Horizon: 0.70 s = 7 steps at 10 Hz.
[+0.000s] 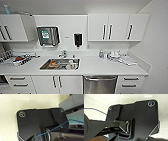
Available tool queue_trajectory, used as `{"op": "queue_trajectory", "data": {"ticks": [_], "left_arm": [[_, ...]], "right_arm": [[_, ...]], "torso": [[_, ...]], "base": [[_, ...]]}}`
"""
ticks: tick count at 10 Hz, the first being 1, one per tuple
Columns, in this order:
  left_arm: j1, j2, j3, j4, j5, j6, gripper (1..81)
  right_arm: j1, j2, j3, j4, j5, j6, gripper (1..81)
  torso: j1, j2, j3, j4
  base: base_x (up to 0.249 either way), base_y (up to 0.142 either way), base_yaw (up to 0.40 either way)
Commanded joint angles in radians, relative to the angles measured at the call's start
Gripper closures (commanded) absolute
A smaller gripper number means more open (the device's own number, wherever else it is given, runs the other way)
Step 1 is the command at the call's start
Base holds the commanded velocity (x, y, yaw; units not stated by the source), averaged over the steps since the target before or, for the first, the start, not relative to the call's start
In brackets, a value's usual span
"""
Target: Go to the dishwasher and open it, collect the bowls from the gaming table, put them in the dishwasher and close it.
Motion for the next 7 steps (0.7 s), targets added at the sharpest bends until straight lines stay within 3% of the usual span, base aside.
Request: {"op": "queue_trajectory", "data": {"ticks": [1,5,7], "left_arm": [[-0.047,-0.021,0.010,0.007,0.046,0.002,1.0],[-0.047,-0.020,0.012,0.009,0.047,0.002,1.0],[-0.047,-0.020,0.010,0.009,0.047,0.002,1.0]], "right_arm": [[0.047,-0.022,0.017,-0.002,-0.046,-0.002,1.0],[0.045,-0.024,0.017,-0.002,-0.046,-0.003,1.0],[0.047,-0.022,0.017,-0.002,-0.046,-0.003,1.0]], "torso": [[0.000,0.000,0.000,0.000],[0.000,0.000,0.000,0.000],[0.000,0.000,0.000,0.000]], "base": [[0.105,0.069,0.000],[0.105,0.066,0.000],[0.105,0.000,0.000]]}}
